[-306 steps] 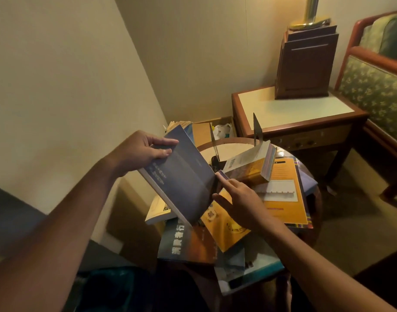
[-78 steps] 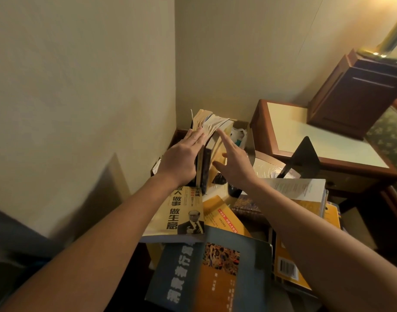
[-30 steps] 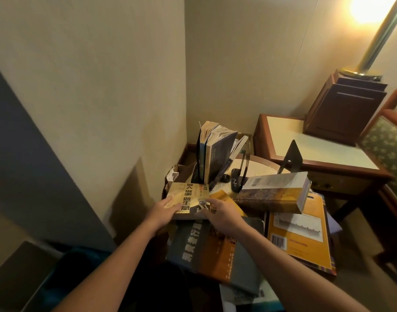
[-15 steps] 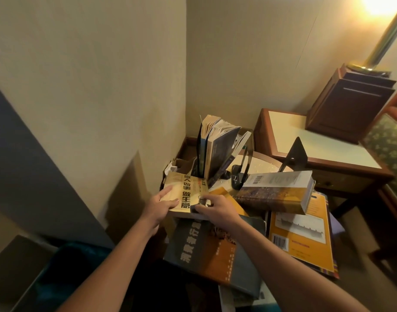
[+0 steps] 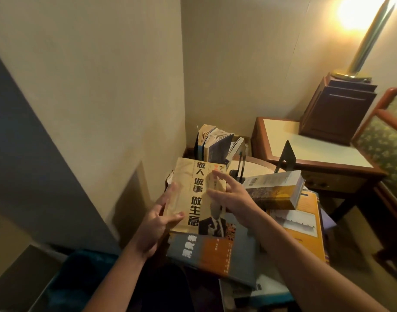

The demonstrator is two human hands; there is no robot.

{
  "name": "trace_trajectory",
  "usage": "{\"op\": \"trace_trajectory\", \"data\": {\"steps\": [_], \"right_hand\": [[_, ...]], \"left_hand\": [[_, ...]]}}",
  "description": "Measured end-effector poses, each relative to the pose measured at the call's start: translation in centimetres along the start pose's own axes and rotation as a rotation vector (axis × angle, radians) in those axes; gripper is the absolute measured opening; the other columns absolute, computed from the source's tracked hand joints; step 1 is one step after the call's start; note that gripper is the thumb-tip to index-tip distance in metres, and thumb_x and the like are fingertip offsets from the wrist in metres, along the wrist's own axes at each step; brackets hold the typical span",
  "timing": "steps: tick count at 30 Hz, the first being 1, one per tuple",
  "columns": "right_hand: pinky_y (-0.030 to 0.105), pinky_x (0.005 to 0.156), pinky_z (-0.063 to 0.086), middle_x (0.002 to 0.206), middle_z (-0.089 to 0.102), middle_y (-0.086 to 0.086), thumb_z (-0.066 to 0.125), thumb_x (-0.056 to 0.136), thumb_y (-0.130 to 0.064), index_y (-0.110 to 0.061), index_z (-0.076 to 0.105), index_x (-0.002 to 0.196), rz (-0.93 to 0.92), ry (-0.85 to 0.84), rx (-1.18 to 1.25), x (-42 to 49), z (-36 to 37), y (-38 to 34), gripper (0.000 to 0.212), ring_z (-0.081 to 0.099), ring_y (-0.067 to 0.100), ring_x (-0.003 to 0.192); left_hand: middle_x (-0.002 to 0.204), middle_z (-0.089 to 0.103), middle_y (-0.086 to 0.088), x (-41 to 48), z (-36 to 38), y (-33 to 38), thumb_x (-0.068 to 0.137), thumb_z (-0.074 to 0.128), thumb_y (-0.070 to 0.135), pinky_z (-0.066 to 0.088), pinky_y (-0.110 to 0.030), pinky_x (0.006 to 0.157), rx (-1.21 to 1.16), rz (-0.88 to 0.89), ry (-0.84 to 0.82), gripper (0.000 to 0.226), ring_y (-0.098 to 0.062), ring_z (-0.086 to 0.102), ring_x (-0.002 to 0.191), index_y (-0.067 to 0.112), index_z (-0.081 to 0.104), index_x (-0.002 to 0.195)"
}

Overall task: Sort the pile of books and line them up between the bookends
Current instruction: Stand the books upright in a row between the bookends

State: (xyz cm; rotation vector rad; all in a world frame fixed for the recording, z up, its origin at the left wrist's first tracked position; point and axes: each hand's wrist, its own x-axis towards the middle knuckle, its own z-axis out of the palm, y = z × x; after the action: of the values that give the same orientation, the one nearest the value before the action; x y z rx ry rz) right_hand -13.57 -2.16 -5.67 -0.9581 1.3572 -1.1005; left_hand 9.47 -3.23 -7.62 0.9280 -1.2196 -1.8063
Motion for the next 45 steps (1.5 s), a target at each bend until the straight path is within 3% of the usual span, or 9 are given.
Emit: {"op": "trace_trajectory", "data": {"steps": [6,13,18,21,26,33,37,40,45], "right_hand": [[0.036,0.077,0.062,0.136,0.056,0.0,0.072,0.09,-0.011,-0.046,0.025,0.155,-0.121,-0.11,-0.214,-2.6,-3.5,-0.7,0.087,0.063,0.021,0.117],[0.034,0.087,0.058,0.138,0.047,-0.007,0.076,0.087,-0.012,-0.056,0.014,0.153,-0.24,-0.021,-0.447,-4.4,-6.1,-0.9,0.1,0.051,0.019,0.13],[0.03,0.081,0.059,0.149,0.04,-0.001,0.075,0.085,-0.004,-0.052,0.009,0.155,-0.367,0.097,-0.489,-4.9,-6.6,-0.3,0.107,0.05,0.018,0.131],[0.043,0.08,0.062,0.151,0.041,0.0,0.079,0.081,-0.005,-0.056,0.005,0.154,-0.437,0.199,-0.576,-4.5,-6.8,0.0,0.116,0.052,0.021,0.131],[0.043,0.075,0.063,0.143,0.052,0.004,0.079,0.081,-0.011,-0.054,0.013,0.154,-0.53,0.333,-0.742,-3.7,-6.7,0.3,0.107,0.06,0.022,0.119],[0.026,0.069,0.057,0.126,0.063,0.004,0.075,0.086,-0.015,-0.041,0.04,0.149,-0.615,0.435,-0.777,-3.2,-5.8,0.6,0.077,0.064,0.018,0.102],[0.035,0.072,0.061,0.129,0.064,0.002,0.065,0.094,-0.039,-0.038,0.054,0.141,-0.586,0.486,-0.642,-3.5,-5.4,0.0,0.048,0.064,0.016,0.102],[0.045,0.07,0.062,0.127,0.065,0.0,0.046,0.086,-0.076,-0.042,0.057,0.136,-0.542,0.47,-0.518,-4.2,-5.8,-0.1,0.061,0.068,0.018,0.101],[0.048,0.084,0.06,0.145,0.052,0.0,0.047,0.088,-0.073,-0.048,0.048,0.142,-0.447,0.438,-0.442,-5.9,-5.6,-0.4,0.06,0.059,0.022,0.121]], "left_hand": [[0.141,0.047,0.008,-0.1,3.7,-0.6,0.077,0.076,0.029,0.062,-0.039,0.079,0.327,0.085,-0.014,0.086,-0.023,0.06,0.116,0.065,0.03,0.14],[0.143,0.04,0.006,2.4,6.5,0.1,0.089,0.069,0.016,0.061,-0.053,0.081,0.559,0.286,0.071,0.092,-0.025,0.051,0.128,0.069,0.017,0.144],[0.121,0.051,-0.002,3.2,7.4,0.2,0.093,0.065,0.01,0.062,-0.035,0.072,0.875,0.494,0.122,0.102,-0.016,0.06,0.1,0.057,-0.005,0.151],[0.112,0.054,0.001,3.2,7.1,-0.2,0.097,0.063,0.033,0.056,-0.024,0.066,0.955,0.591,0.131,0.094,-0.01,0.058,0.09,0.052,-0.01,0.153],[0.108,0.048,0.005,3.0,7.1,0.4,0.099,0.049,0.047,0.05,-0.012,0.06,1.01,0.749,0.163,0.076,-0.001,0.055,0.084,0.03,0.006,0.16],[0.107,0.053,0.003,2.9,6.9,1.4,0.103,0.041,0.047,0.061,-0.026,0.061,1.033,0.752,0.178,0.047,-0.01,0.06,0.093,0.024,0.054,0.142],[0.095,0.057,0.007,2.1,8.1,1.4,0.102,0.044,0.047,0.053,-0.019,0.058,0.957,0.739,0.188,0.045,-0.008,0.059,0.083,0.024,0.059,0.137],[0.085,0.053,0.008,1.4,9.4,1.3,0.103,0.05,0.037,0.042,-0.013,0.055,0.878,0.707,0.18,0.036,-0.008,0.053,0.073,0.024,0.063,0.134],[0.099,0.051,0.006,0.2,11.2,0.5,0.102,0.045,0.037,0.058,-0.027,0.064,0.687,0.548,0.113,0.04,-0.012,0.058,0.092,0.028,0.059,0.139]]}}
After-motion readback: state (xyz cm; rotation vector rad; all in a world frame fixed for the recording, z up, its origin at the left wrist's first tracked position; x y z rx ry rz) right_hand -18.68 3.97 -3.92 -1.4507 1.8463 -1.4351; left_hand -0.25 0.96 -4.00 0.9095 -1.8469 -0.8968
